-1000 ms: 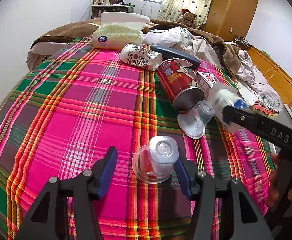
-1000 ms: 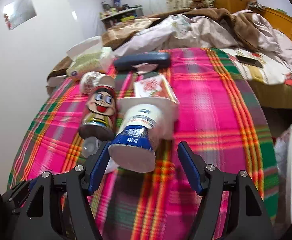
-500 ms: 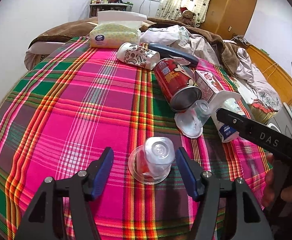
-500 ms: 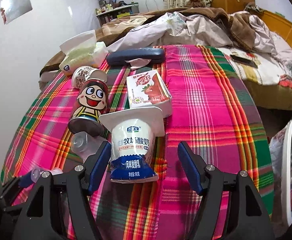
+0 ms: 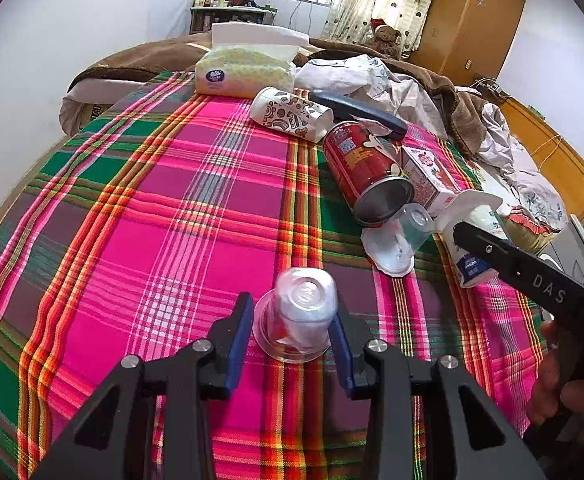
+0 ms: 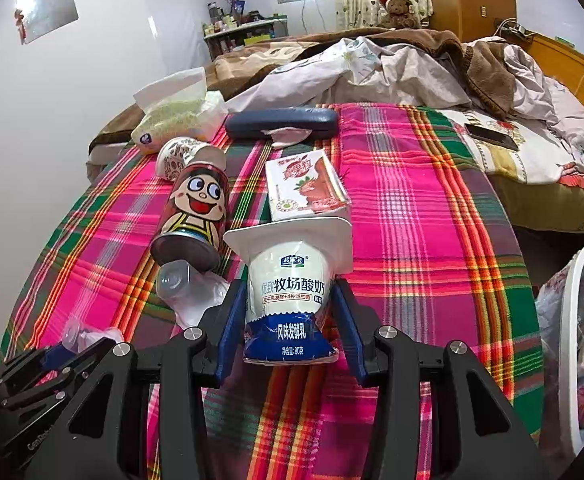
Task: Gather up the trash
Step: 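Carry both cups over the wastebasket and open both tools to drop them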
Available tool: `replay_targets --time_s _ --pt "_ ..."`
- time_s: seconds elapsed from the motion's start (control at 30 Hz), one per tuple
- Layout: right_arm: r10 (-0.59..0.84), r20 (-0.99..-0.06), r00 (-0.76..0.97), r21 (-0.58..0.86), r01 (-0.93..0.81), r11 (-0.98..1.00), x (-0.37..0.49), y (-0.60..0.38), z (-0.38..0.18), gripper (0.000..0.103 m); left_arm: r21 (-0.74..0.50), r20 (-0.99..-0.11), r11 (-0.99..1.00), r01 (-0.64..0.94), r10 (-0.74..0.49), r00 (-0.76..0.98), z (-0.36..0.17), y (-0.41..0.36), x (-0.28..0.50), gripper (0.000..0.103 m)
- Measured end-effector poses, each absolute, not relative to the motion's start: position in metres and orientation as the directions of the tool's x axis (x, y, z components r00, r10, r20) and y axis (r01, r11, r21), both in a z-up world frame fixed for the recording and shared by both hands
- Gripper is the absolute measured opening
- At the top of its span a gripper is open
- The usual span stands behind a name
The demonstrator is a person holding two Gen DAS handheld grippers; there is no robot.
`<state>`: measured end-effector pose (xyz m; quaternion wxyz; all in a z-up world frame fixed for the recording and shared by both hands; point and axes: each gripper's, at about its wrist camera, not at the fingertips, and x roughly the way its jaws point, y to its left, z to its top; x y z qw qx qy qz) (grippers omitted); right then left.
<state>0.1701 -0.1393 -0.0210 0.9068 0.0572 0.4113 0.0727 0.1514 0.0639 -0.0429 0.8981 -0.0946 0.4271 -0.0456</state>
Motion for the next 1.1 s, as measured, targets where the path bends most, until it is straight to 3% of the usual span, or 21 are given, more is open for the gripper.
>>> replay_targets --time_s 1.1 --pt "0.164 -0.623 0.765 0.240 -0.013 0.971 0.114 -0.219 0.014 0.045 -0.149 -0.659 0.969 0.196 -0.245 0.711 0.024 -0.025 0.118 0.035"
